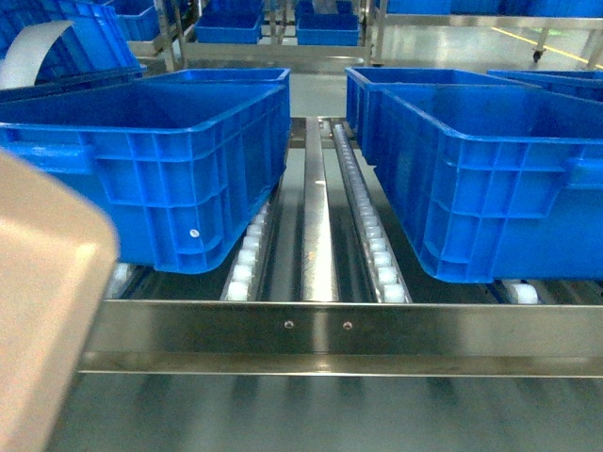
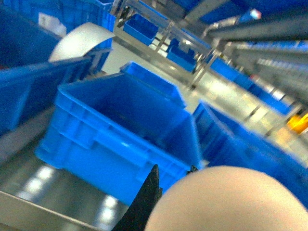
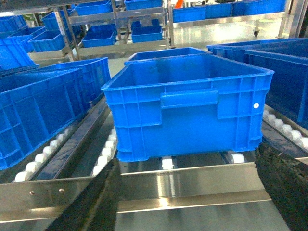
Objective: Place part in tray to right shelf
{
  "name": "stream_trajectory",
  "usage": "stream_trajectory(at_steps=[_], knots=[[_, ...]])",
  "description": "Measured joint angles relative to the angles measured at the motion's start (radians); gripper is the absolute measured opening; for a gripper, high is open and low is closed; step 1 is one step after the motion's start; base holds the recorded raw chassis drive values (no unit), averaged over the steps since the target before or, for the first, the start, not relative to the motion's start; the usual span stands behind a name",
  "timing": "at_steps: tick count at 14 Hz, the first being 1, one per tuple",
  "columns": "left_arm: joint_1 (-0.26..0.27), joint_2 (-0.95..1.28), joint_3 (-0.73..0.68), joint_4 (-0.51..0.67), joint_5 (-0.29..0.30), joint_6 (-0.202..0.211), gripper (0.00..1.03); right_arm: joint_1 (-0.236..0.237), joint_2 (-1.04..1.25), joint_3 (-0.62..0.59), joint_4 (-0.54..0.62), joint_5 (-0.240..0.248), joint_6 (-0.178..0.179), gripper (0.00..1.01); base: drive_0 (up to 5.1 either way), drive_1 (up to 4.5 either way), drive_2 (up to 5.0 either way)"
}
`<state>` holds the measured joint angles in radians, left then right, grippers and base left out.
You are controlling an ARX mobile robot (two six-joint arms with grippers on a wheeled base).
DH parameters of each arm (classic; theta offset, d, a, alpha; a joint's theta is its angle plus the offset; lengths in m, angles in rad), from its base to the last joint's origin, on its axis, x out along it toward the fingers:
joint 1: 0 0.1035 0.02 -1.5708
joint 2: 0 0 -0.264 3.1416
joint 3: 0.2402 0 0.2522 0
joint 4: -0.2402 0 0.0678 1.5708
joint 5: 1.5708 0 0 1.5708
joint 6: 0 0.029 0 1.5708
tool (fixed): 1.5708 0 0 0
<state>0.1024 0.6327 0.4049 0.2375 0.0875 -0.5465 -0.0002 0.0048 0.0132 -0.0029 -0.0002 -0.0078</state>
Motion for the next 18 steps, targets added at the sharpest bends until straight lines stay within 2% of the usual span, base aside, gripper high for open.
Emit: stream_trajectory(at_steps=[1, 2, 3, 4, 6, 7, 18], knots=[[-0.016, -0.024, -0.056, 0.012, -0.016, 0.233, 0.12, 0.000, 0.000, 0.000, -0.002, 0.000, 0.000, 0.73, 0.0, 0.00, 0.0], [-0.097, -0.056, -0.121, 0.019, -0.081, 0.399, 0.12, 0.000, 0.000, 0.000, -0.002, 0.000, 0.000, 0.59, 0.0, 0.00, 0.0], [-0.111, -0.090, -0.156, 0.029, -0.070, 0.455, 0.12, 0.000, 0.000, 0.000, 0.000, 0.000, 0.000, 0.46, 0.0, 0.00, 0.0], [-0.105, -0.118, -0.177, 0.043, -0.088, 0.497, 0.12, 0.000, 0.000, 0.000, -0.002, 0.000, 0.000, 0.33, 0.0, 0.00, 0.0], [-0.100, -0.172, -0.237, 0.043, -0.090, 0.525, 0.12, 0.000, 0.000, 0.000, -0.001, 0.000, 0.000, 0.07, 0.0, 0.00, 0.0], [-0.101, -0.193, -0.260, 0.040, -0.088, 0.528, 0.12, 0.000, 0.000, 0.000, -0.002, 0.000, 0.000, 0.02, 0.0, 0.00, 0.0], [-0.102, -0.442, -0.389, -0.056, -0.089, 0.529, 0.12, 0.000, 0.000, 0.000, -0.002, 0.000, 0.000, 0.02, 0.0, 0.00, 0.0]])
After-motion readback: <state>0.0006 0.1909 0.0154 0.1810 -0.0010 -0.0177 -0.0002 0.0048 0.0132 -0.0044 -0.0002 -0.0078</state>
